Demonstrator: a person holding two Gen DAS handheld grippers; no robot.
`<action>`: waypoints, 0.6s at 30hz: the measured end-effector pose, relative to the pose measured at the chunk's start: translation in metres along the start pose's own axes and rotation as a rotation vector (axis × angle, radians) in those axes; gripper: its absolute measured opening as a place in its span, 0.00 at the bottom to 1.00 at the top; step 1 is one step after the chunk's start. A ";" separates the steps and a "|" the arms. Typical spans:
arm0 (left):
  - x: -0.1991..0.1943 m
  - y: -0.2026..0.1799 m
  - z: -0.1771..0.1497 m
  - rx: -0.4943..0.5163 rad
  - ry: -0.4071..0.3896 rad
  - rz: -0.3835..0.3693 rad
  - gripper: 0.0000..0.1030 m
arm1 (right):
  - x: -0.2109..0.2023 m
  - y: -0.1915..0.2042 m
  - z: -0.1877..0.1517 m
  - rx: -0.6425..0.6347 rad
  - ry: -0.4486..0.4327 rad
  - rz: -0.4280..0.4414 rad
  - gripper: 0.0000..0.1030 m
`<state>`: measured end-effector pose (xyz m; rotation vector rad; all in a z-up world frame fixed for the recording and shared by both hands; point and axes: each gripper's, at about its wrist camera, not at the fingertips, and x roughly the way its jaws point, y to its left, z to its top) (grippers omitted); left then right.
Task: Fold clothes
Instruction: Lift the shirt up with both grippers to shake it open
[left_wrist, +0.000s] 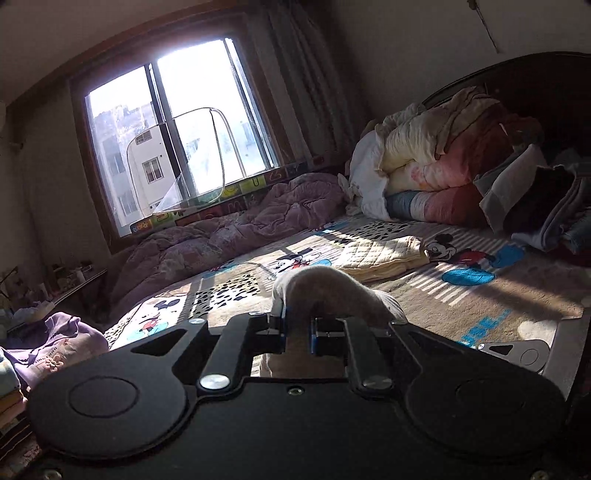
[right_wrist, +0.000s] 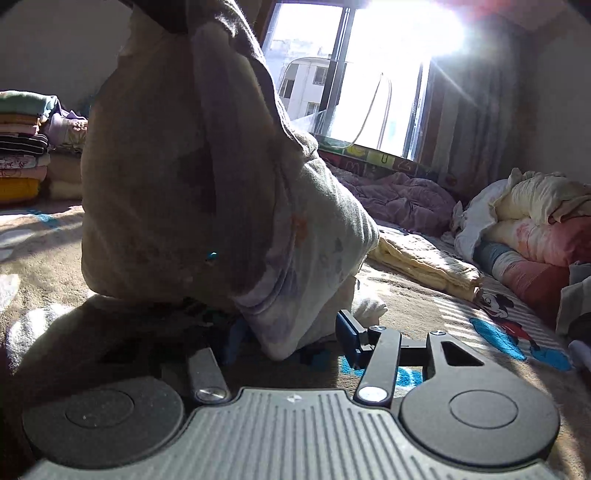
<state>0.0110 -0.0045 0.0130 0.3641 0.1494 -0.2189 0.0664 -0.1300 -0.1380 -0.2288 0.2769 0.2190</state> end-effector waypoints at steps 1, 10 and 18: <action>-0.005 0.001 0.002 0.001 -0.009 0.002 0.10 | -0.006 -0.001 0.004 0.011 -0.012 0.013 0.22; -0.034 0.010 0.019 0.062 -0.087 0.008 0.10 | -0.079 -0.052 0.044 0.081 -0.194 -0.058 0.12; -0.070 0.017 0.040 0.143 -0.176 -0.001 0.10 | -0.158 -0.081 0.085 0.072 -0.395 -0.151 0.11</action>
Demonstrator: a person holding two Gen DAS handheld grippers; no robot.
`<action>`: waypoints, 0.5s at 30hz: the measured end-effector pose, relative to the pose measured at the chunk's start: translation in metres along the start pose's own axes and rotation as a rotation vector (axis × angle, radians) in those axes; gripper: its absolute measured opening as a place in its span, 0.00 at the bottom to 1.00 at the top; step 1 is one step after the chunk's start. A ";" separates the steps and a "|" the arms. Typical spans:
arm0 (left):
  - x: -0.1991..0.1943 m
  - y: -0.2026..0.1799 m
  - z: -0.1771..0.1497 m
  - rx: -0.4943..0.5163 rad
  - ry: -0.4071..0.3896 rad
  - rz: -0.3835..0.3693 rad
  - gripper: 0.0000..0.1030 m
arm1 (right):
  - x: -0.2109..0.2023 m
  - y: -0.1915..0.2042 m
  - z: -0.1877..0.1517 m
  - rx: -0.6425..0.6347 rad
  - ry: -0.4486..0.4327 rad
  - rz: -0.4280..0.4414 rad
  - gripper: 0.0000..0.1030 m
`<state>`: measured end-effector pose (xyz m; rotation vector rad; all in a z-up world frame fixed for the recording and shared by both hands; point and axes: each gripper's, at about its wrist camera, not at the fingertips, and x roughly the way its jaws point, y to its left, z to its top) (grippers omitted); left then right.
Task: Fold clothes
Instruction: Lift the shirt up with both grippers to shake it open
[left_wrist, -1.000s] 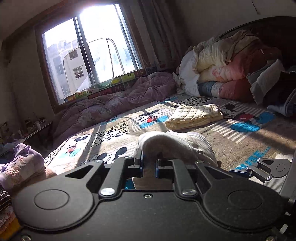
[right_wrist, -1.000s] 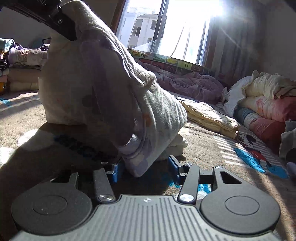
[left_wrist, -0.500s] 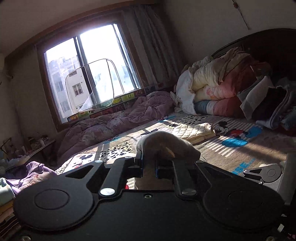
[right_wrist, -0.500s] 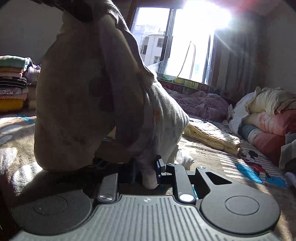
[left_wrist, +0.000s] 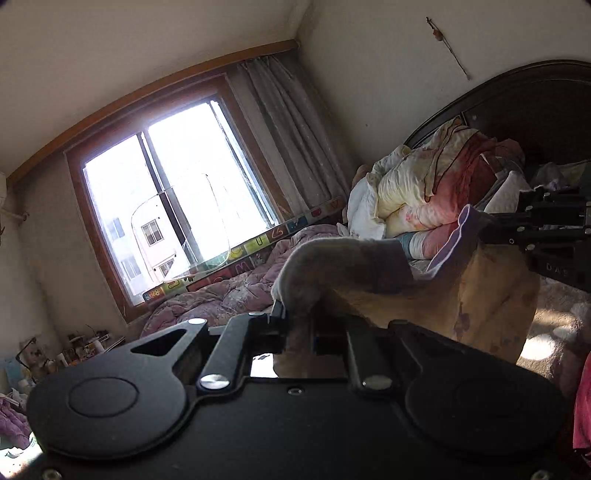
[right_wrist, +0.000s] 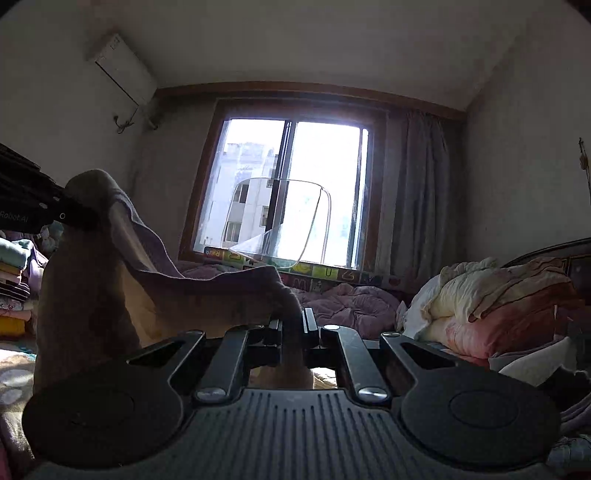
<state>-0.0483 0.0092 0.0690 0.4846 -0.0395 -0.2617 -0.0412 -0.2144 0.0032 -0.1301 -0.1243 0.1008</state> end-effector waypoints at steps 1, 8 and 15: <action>-0.006 0.003 0.004 0.005 -0.008 -0.004 0.10 | -0.007 -0.003 0.009 -0.002 -0.026 -0.008 0.11; -0.019 0.017 0.008 -0.037 -0.017 -0.048 0.11 | -0.052 -0.011 0.062 -0.119 -0.168 -0.026 0.11; 0.050 0.006 -0.041 -0.090 0.128 -0.082 0.10 | 0.000 -0.019 0.017 -0.119 0.025 0.005 0.11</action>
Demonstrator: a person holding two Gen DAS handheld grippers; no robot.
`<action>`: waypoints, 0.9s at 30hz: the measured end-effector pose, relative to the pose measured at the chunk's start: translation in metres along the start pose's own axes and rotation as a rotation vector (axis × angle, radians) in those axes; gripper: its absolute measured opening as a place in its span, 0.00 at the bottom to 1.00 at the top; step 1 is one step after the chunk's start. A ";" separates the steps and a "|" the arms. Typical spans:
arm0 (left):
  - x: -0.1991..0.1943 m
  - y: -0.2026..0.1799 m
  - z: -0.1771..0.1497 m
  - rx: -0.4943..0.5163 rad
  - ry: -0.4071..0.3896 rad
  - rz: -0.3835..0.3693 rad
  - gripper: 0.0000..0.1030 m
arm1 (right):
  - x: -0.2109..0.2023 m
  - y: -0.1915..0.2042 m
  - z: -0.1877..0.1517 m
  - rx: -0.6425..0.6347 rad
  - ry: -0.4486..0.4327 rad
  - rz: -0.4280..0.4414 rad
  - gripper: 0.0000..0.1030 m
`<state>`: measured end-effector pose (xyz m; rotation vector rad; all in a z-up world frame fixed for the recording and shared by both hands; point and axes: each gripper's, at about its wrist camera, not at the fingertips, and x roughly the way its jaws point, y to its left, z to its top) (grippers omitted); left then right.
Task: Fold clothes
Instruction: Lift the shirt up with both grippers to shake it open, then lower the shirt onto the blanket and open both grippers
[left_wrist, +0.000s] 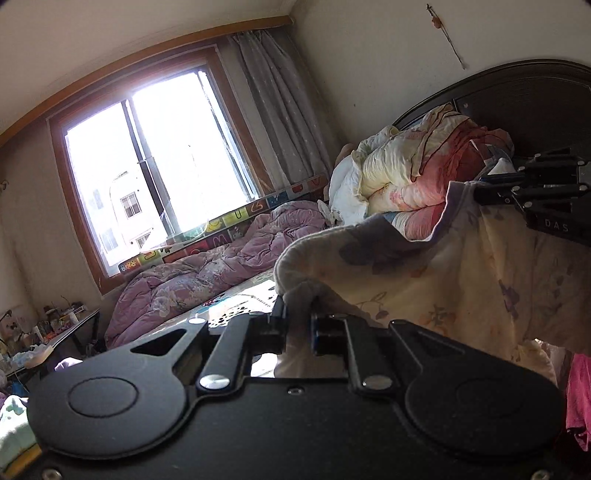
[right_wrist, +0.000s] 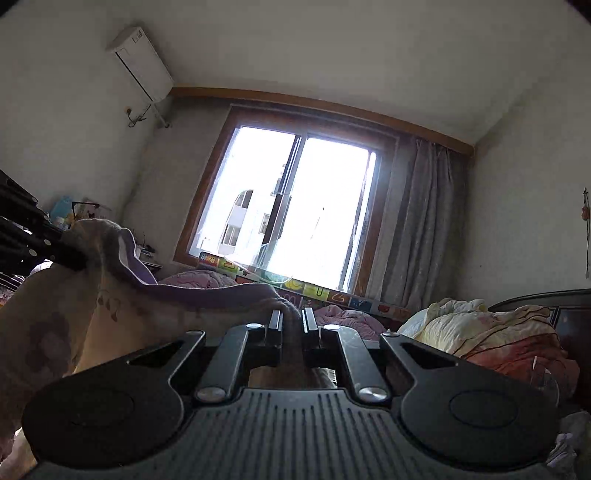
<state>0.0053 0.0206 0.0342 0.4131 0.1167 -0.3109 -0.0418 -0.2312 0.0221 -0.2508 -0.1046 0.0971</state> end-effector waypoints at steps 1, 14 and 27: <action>0.013 0.000 -0.007 -0.007 0.023 0.000 0.10 | 0.009 0.002 -0.010 0.002 0.034 0.009 0.11; 0.188 0.039 -0.065 -0.027 0.239 0.006 0.09 | 0.216 0.040 -0.082 -0.110 0.319 0.166 0.10; 0.311 0.067 -0.129 -0.137 0.446 -0.002 0.19 | 0.375 0.072 -0.142 -0.227 0.540 0.272 0.09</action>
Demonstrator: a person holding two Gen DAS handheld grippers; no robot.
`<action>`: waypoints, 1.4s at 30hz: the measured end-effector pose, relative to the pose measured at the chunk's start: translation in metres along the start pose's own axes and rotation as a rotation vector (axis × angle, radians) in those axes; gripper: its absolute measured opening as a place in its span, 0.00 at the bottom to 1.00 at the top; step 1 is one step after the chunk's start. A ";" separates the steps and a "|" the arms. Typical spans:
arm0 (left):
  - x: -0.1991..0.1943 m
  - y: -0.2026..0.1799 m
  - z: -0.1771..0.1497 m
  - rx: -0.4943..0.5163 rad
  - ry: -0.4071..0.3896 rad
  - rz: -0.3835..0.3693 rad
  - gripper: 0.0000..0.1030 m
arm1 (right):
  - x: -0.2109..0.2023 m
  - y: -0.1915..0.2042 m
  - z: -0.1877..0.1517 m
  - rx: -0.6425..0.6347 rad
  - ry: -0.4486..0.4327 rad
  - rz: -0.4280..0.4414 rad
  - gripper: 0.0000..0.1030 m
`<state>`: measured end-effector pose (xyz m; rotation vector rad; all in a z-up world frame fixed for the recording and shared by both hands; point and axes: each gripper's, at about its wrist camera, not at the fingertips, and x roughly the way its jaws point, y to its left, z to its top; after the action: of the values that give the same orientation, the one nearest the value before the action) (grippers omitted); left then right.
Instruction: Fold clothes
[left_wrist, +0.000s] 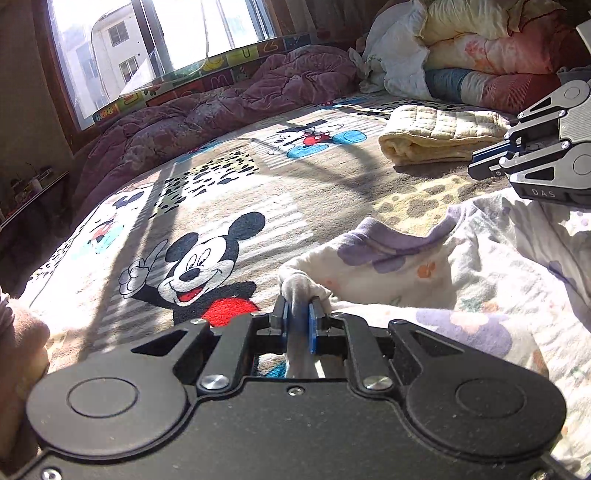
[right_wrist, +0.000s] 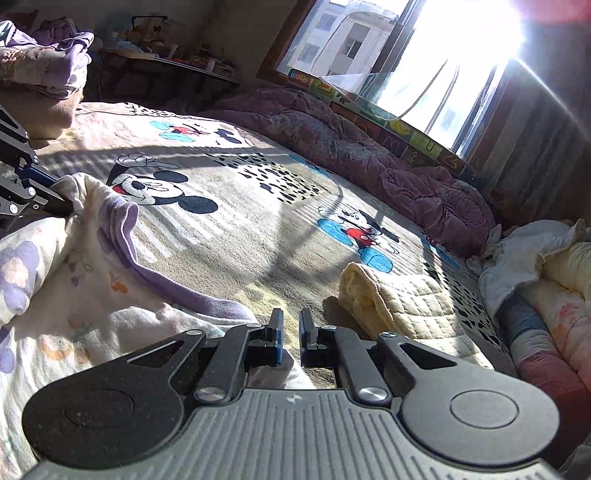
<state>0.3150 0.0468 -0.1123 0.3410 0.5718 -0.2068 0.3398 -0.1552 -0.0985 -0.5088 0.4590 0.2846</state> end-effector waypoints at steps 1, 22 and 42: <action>0.005 0.003 -0.001 -0.019 0.016 0.014 0.22 | 0.012 -0.001 -0.004 0.020 0.044 0.005 0.08; -0.153 0.041 -0.103 -0.906 0.048 -0.228 0.59 | -0.155 -0.071 -0.166 1.106 -0.008 0.011 0.46; -0.176 0.029 -0.132 -1.035 -0.114 -0.261 0.04 | -0.178 -0.016 -0.241 1.356 -0.085 0.061 0.11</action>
<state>0.1139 0.1398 -0.1103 -0.7470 0.5401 -0.1557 0.1085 -0.3218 -0.1919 0.8379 0.4828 0.0068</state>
